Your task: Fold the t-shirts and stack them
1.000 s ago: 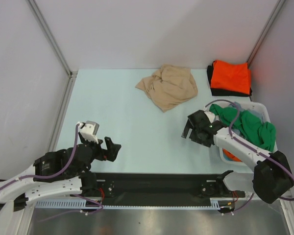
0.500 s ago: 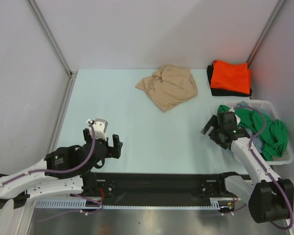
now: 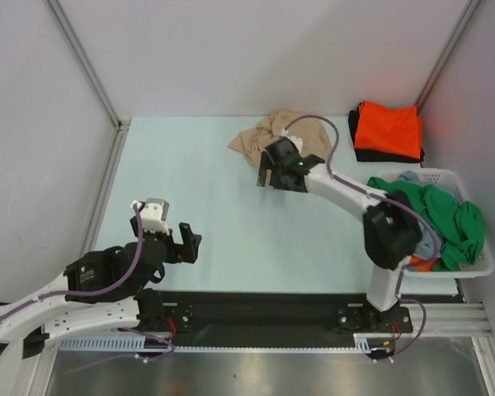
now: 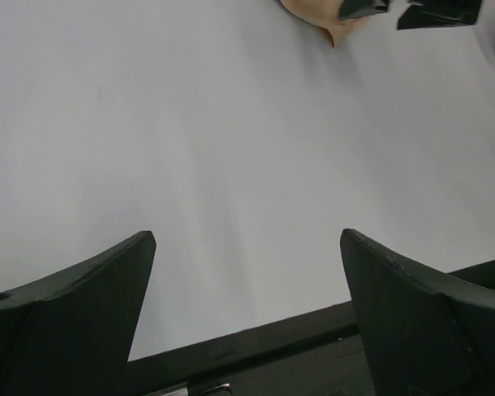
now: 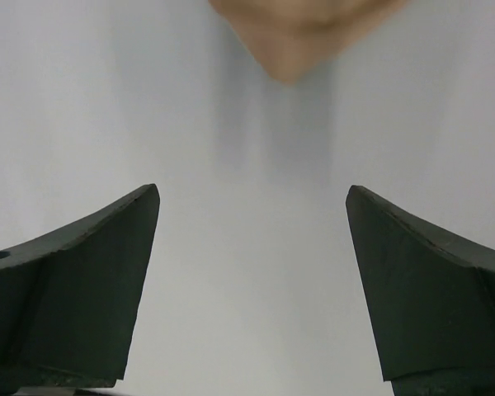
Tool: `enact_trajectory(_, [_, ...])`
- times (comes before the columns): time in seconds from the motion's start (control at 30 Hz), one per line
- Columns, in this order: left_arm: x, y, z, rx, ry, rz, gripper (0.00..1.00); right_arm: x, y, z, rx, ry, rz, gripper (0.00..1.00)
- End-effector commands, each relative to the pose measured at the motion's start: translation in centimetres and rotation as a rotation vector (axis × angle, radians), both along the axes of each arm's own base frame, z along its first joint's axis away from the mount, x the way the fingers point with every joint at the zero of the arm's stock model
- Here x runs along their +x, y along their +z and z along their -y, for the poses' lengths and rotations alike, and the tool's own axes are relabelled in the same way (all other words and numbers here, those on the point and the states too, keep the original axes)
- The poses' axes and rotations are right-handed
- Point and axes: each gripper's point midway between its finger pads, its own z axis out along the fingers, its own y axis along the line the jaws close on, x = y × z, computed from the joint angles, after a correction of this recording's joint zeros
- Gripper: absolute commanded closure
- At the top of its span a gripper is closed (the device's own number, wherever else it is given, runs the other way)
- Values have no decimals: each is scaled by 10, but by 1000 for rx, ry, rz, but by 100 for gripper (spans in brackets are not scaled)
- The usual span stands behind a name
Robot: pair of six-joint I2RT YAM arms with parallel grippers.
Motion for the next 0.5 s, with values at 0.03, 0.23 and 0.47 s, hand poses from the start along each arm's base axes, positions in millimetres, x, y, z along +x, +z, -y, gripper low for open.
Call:
enact_trajectory(0.03, [3,8,-3,-25,13,35,0,40,-36,-3,-176,-2,-30,0])
enact_trajectory(0.23, [3,11,-6,-49,16,44,0,76,-57,-13,-246,0,-23,2])
enact_trajectory(0.47, [2,10,-6,-43,15,42,0,84,-75,7,-321,-45,-33,47])
